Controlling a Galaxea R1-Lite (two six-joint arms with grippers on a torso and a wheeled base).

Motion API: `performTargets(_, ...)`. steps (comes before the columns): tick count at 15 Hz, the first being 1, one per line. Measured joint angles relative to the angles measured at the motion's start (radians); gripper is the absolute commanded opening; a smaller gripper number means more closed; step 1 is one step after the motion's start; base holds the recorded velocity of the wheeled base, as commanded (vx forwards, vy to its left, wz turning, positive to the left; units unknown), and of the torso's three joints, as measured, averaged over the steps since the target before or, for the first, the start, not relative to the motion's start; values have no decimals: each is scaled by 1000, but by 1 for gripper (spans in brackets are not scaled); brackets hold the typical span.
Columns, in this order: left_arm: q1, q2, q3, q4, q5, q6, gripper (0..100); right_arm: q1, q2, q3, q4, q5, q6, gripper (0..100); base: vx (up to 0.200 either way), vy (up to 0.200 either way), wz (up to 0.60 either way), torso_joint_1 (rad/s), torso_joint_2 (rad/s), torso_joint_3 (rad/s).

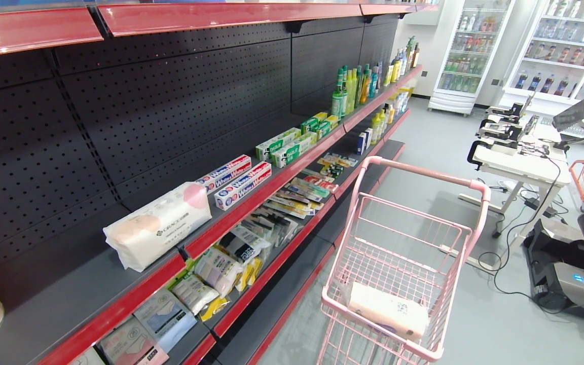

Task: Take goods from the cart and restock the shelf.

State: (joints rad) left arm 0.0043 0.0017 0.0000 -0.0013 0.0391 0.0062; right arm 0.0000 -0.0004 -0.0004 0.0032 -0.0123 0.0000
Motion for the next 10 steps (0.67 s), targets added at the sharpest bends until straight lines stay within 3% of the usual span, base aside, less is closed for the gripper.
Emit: performTargets(10,0,0,0,0,-1,0,100,0,0,-1,-1,6,-2,100,0,0,0,0,0,0)
